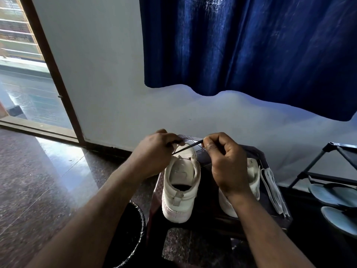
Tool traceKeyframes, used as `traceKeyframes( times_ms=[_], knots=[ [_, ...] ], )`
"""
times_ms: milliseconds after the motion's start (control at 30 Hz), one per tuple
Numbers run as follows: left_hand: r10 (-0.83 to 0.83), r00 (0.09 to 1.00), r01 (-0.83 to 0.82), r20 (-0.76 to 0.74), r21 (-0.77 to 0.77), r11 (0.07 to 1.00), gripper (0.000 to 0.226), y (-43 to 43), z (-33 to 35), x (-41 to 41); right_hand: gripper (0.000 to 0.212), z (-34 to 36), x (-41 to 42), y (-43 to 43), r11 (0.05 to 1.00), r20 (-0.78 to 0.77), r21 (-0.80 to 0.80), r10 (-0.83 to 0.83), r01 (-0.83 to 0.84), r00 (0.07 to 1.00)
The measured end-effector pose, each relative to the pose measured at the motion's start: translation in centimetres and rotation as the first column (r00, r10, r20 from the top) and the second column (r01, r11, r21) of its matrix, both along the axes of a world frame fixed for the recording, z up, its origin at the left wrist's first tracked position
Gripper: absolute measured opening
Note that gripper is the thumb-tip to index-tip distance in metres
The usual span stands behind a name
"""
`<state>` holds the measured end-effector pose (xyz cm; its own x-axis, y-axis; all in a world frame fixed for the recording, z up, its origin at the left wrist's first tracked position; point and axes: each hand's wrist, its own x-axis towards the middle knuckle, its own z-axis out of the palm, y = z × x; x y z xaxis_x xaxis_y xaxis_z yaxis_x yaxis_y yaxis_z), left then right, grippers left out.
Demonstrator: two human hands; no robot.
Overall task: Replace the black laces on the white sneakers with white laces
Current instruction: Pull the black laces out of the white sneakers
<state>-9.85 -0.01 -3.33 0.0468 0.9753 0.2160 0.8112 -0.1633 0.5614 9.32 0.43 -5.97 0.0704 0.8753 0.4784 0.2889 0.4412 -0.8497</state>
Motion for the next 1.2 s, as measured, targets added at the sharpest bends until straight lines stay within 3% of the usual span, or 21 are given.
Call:
traceKeyframes(
  times_ms=[67, 133, 200, 267, 333, 400, 467, 500, 567, 633, 767, 833, 933, 1200],
  knots=[
    [-0.076, 0.997, 0.076, 0.018, -0.029, 0.997, 0.026, -0.1, 0.1, -0.1, 0.011, -0.1, -0.1, 0.2, 0.997, 0.017, 0.016, -0.079, 0.078, 0.997],
    [-0.120, 0.987, 0.132, 0.111, -0.105, 0.986, 0.053, -0.6, 0.5, 0.2, 0.009, -0.3, -0.3, 0.5, 0.989, 0.026, 0.032, -0.146, 0.145, 0.989],
    [-0.165, 0.983, 0.168, 0.079, -0.035, 0.985, 0.065, -0.7, 0.6, 0.5, 0.008, -0.4, -0.4, 0.5, 0.984, 0.018, 0.034, -0.174, 0.173, 0.985],
    [-0.195, 0.980, 0.197, -0.030, 0.121, 0.973, 0.049, -0.5, 0.3, 0.5, 0.006, -0.3, -0.5, 0.4, 0.985, -0.007, 0.022, -0.172, 0.172, 0.985],
    [-0.170, 0.984, 0.176, -0.047, 0.211, 0.962, 0.036, -0.3, -0.2, 0.3, 0.007, -0.1, -0.6, 0.1, 0.987, 0.001, 0.009, -0.161, 0.161, 0.987],
    [-0.128, 0.992, 0.120, 0.012, 0.273, 0.955, 0.024, 0.1, -0.8, 0.2, 0.009, -0.1, -1.0, -0.4, 0.993, 0.054, -0.012, -0.115, 0.116, 0.992],
    [-0.080, 0.973, 0.025, 0.215, 0.246, 0.969, 0.021, 0.3, -1.1, 0.6, 0.013, -0.2, -1.5, -0.8, 0.997, 0.094, -0.064, -0.029, 0.036, 0.995],
    [-0.049, 0.921, -0.025, 0.388, 0.185, 0.982, 0.022, 0.2, -1.0, 0.9, 0.014, -0.3, -1.8, -1.1, 0.996, 0.101, -0.084, 0.005, 0.004, 0.995],
    [-0.007, 0.718, -0.052, 0.696, 0.064, 0.997, 0.027, 0.0, -0.7, 1.6, 0.014, -0.2, -2.3, -1.4, 0.995, 0.106, -0.090, 0.040, -0.031, 0.994],
    [-0.011, 0.487, -0.001, 0.873, 0.013, 1.000, 0.028, -0.4, -0.3, 2.1, 0.013, -0.2, -2.8, -1.7, 0.997, 0.115, -0.060, 0.053, -0.046, 0.992],
    [0.035, 0.069, 0.059, 0.997, -0.039, 0.997, 0.024, -0.5, 0.1, 2.1, 0.011, -0.1, -3.8, -2.2, 0.995, 0.093, 0.004, 0.095, -0.096, 0.991],
    [0.059, -0.093, 0.115, 0.994, -0.048, 0.992, 0.021, -0.9, 0.3, 2.3, 0.013, -0.1, -4.3, -2.3, 0.994, 0.077, 0.019, 0.102, -0.103, 0.992],
    [0.057, -0.163, 0.167, 0.985, -0.029, 0.985, 0.022, -1.6, 0.6, 2.6, 0.017, -0.1, -5.0, -2.4, 0.997, 0.070, 0.021, 0.070, -0.072, 0.995],
    [0.002, -0.075, 0.193, 0.997, 0.013, 0.981, 0.027, -2.4, 0.4, 1.2, 0.008, 0.7, -6.9, -3.1, 1.000, 0.092, -0.004, -0.011, 0.012, 0.996]
  ],
)
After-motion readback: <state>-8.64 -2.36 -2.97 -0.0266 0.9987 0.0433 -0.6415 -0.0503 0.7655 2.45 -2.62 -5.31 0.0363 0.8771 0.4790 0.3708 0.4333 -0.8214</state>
